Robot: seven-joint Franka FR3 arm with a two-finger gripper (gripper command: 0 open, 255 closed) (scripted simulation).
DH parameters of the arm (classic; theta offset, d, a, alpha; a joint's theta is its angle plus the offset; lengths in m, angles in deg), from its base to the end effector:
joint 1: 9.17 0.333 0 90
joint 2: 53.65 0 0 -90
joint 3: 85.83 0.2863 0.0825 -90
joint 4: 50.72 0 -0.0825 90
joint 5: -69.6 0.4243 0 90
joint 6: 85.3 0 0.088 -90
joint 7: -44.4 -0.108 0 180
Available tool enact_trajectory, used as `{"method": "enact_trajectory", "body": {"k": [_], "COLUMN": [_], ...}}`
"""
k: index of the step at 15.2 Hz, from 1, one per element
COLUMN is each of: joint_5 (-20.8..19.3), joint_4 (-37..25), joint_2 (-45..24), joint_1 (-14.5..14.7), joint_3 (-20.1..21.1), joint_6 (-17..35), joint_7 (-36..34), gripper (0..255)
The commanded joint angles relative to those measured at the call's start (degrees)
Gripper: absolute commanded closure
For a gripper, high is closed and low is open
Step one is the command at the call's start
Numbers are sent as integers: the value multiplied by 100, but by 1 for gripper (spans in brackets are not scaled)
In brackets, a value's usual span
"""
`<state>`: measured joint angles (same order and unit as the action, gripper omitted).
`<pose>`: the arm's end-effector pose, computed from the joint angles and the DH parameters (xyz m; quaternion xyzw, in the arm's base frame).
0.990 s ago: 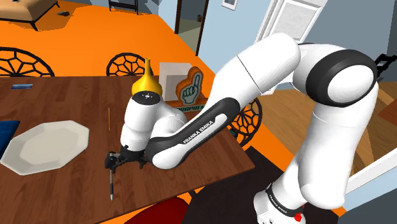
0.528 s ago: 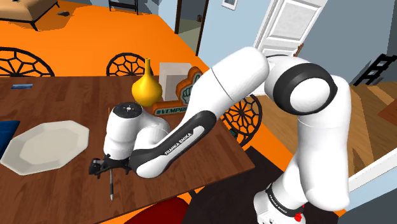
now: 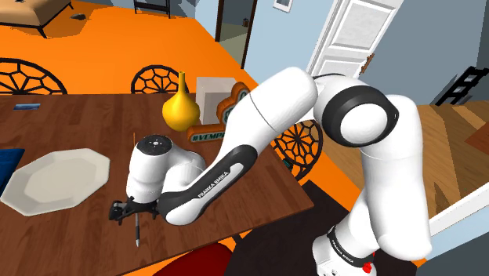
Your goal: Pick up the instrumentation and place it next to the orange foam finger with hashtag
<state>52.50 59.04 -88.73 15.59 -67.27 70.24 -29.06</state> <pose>0.4714 0.4554 0.1511 -0.9785 0.1699 -0.0507 0.1052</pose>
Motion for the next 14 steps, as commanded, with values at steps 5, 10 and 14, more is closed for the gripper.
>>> {"method": "enact_trajectory", "body": {"k": [5,10,14], "joint_5": [-3,-3,-3], "joint_4": [-6,-7,-6], "joint_2": [-7,-13,-8], "joint_1": [4,-1,4], "joint_3": [-3,-4,-4], "joint_6": [3,7,4], "joint_7": [-2,4,-3], "gripper": [255,255,255]}}
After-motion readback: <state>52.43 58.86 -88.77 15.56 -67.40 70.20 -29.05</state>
